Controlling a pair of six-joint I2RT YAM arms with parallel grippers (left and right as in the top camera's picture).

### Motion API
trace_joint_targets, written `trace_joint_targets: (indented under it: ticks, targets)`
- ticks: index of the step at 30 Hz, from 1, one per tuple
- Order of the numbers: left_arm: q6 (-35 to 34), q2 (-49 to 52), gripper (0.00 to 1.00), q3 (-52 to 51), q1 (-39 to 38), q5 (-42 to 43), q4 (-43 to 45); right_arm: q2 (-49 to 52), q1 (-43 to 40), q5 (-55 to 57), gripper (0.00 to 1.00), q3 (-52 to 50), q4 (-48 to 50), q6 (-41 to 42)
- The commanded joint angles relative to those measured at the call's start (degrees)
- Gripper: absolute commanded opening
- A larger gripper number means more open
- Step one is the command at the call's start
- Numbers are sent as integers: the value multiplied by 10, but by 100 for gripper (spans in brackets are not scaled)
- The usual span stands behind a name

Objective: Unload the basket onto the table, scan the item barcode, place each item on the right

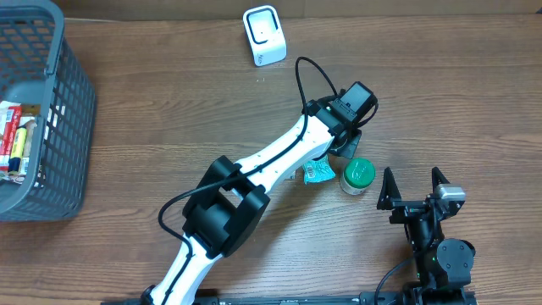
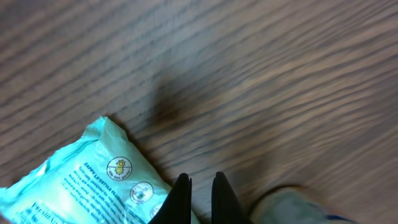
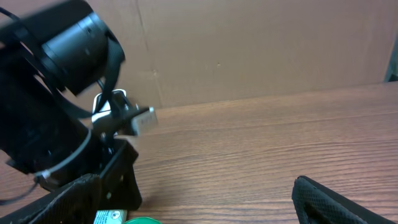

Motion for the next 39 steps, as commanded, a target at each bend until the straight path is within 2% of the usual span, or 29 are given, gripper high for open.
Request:
trace_joint_targets:
  ticks: [1, 19, 28, 39]
  targets:
    - [31, 11, 4, 0, 1, 3, -9, -6, -2, 1, 100, -6, 4, -2]
    - [52, 11, 6, 0, 1, 3, -88, -6, -2, 1, 100, -6, 4, -2]
    - [51, 11, 7, 0, 2, 6, -33, -6, -2, 1, 100, -6, 4, -2]
    - [51, 12, 7, -2, -5, 7, -33, -6, -2, 1, 100, -6, 4, -2]
